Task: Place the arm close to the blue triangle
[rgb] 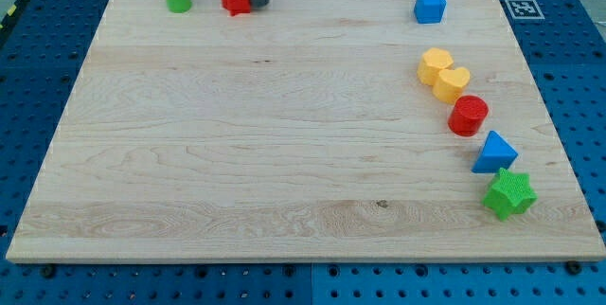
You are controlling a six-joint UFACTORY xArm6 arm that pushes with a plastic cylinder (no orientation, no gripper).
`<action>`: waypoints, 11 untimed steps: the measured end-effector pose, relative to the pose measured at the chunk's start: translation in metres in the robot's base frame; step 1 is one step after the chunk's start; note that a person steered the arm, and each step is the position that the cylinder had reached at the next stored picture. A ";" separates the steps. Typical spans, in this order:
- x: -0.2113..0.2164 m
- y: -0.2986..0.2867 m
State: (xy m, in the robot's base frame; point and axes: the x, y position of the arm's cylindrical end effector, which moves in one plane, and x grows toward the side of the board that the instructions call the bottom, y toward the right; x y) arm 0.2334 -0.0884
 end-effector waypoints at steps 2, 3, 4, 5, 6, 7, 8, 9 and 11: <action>-0.002 -0.037; 0.020 0.021; 0.049 0.089; 0.073 0.147; 0.081 0.215; 0.092 0.283; 0.145 0.351; 0.204 0.366; 0.248 0.334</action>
